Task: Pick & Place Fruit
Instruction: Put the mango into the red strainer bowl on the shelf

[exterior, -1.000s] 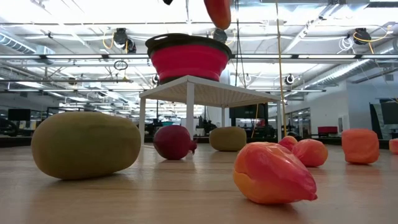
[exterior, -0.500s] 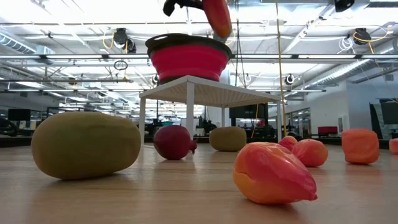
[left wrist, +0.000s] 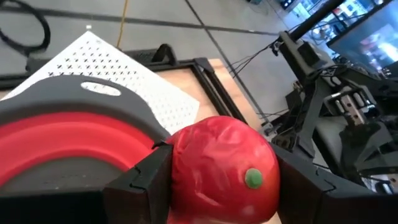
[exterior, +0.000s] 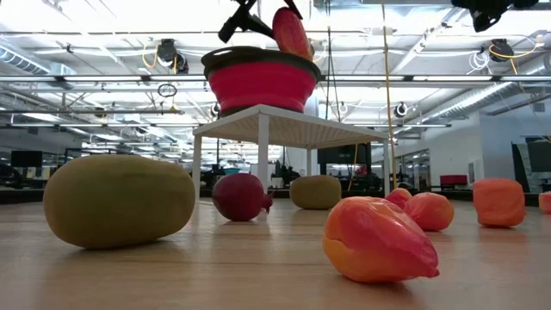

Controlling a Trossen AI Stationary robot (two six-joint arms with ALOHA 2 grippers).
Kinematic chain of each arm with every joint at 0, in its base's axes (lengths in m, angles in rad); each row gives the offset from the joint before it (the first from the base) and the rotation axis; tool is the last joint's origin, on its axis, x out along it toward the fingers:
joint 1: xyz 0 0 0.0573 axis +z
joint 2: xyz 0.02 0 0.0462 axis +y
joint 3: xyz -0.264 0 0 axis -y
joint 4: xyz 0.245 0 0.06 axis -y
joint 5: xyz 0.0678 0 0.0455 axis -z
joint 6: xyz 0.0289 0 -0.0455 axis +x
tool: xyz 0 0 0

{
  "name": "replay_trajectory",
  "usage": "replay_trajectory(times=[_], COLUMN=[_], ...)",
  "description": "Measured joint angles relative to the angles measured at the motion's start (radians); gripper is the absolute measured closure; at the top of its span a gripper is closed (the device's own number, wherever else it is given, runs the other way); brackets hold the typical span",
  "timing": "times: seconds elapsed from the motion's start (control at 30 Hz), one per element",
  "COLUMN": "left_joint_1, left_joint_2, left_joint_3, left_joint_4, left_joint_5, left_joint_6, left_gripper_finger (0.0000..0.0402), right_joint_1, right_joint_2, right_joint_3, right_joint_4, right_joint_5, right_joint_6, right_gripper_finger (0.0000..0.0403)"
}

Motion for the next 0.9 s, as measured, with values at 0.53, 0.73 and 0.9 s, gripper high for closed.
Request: replay_trajectory(times=[0.53, 0.73, 0.9], left_joint_1=[0.109, 0.127, 0.131], left_joint_2=[-0.067, -0.067, -0.065], left_joint_3=[0.086, 0.157, 0.161], left_joint_4=[-0.213, -0.34, -0.389], left_joint_5=[0.157, 0.189, 0.233], left_joint_6=[-0.047, -0.075, -0.124], left_gripper_finger=[0.019, 0.019, 0.019], right_joint_1=[0.0, 0.0, 0.0], right_joint_2=[0.0, 0.0, 0.0], right_joint_3=[0.0, 0.0, 0.0], right_joint_4=[-0.032, -0.032, -0.032], right_joint_5=[0.0, 0.0, 0.002], right_joint_6=[0.0, 0.0, 0.0], right_gripper_finger=[0.0402, 0.0402, 0.0402])
